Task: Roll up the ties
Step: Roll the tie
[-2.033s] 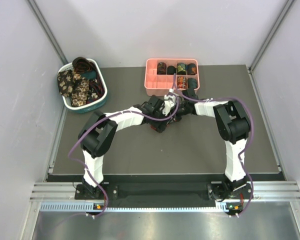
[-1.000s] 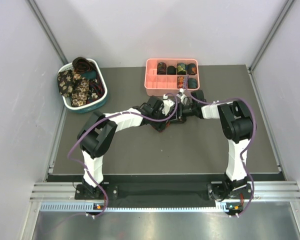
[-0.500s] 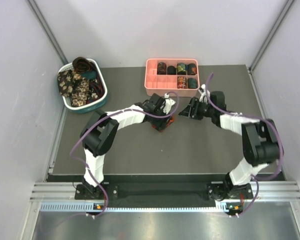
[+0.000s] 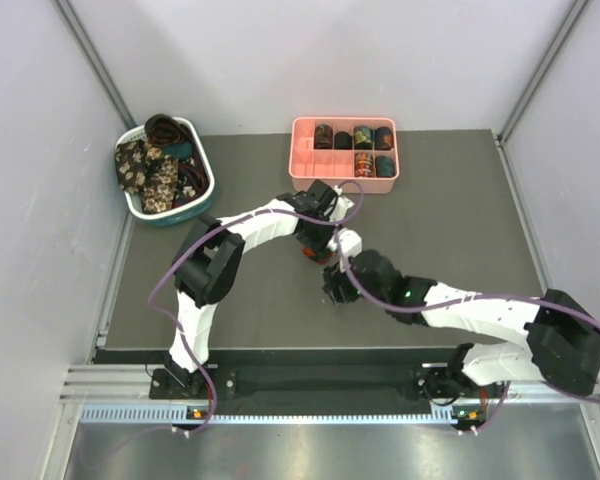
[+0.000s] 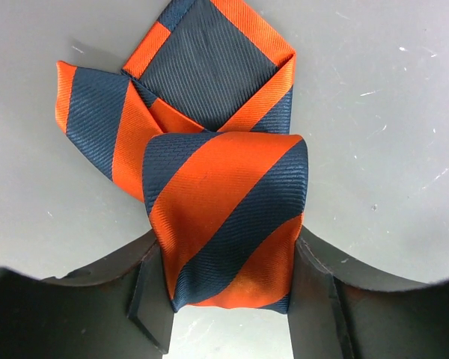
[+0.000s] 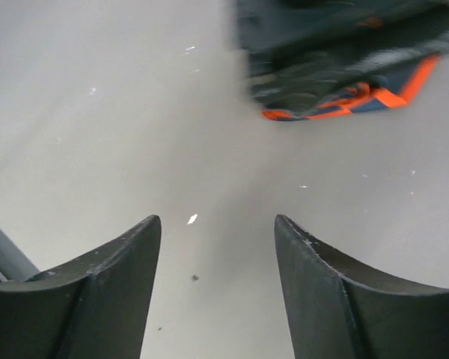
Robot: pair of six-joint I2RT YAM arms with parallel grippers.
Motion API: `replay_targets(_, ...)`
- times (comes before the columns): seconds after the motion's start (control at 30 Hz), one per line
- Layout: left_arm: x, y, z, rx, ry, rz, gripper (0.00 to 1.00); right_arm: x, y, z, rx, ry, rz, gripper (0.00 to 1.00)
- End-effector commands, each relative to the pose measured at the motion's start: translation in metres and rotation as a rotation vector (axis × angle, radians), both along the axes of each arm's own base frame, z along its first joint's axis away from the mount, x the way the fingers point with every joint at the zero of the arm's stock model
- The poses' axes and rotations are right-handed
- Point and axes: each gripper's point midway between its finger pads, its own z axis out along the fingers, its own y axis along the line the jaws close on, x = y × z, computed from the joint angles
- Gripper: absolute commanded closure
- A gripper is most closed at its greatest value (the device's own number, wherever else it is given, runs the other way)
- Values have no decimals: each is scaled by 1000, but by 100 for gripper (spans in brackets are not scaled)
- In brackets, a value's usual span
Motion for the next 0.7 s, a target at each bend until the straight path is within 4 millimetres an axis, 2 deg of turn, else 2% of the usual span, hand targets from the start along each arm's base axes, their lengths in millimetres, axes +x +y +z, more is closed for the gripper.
replay_targets(0.0,-74,58,-47,271,321,6,44,0,5,27,-151,-250,-49,37)
replay_targets(0.07,-80,60,-47,286,344,-2,44,-6,14,25,-227,-285,-3,37)
replay_targets(0.1,-81,60,-45,288,347,-2,44,-7,26,25,-271,-306,5,37)
replay_targets(0.17,-84,61,-44,295,361,-6,44,-9,31,17,-386,-338,58,37)
replay_targets(0.2,-84,60,-42,294,362,-7,44,-9,42,25,-408,-377,56,37)
replay_targets(0.23,-87,62,-41,303,374,-12,44,-9,43,9,-504,-389,93,37)
replay_targets(0.27,-88,62,-40,307,378,-13,44,-7,51,15,-529,-418,89,37)
replay_targets(0.3,-87,60,-37,306,377,-16,44,-5,53,-1,-601,-419,105,37)
replay_targets(0.33,-88,61,-37,313,383,-19,44,-3,53,-5,-665,-435,123,37)
replay_targets(0.37,-91,63,-36,326,398,-22,44,3,59,2,-685,-458,104,37)
replay_targets(0.4,-90,63,-34,326,401,-22,44,5,61,-1,-719,-464,110,37)
replay_targets(0.43,-90,62,-33,329,405,-26,44,8,60,-14,-789,-462,128,37)
replay_targets(0.47,-92,62,-34,334,420,-27,44,11,62,-16,-819,-468,126,37)
replay_targets(0.5,-93,62,-30,342,430,-28,44,17,69,-8,-829,-486,100,34)
replay_targets(0.53,-94,62,-29,346,436,-33,44,19,66,-23,-908,-472,113,34)
replay_targets(0.57,-97,63,-31,361,453,-36,44,22,67,-25,-942,-473,108,34)
replay_targets(0.6,-97,65,-28,373,463,-35,44,31,73,-16,-958,-498,62,32)
replay_targets(0.63,-99,66,-29,385,475,-35,44,34,68,-31,-1036,-483,69,31)
replay_targets(0.67,-100,67,-30,396,484,-37,44,40,75,-24,-1044,-492,42,31)
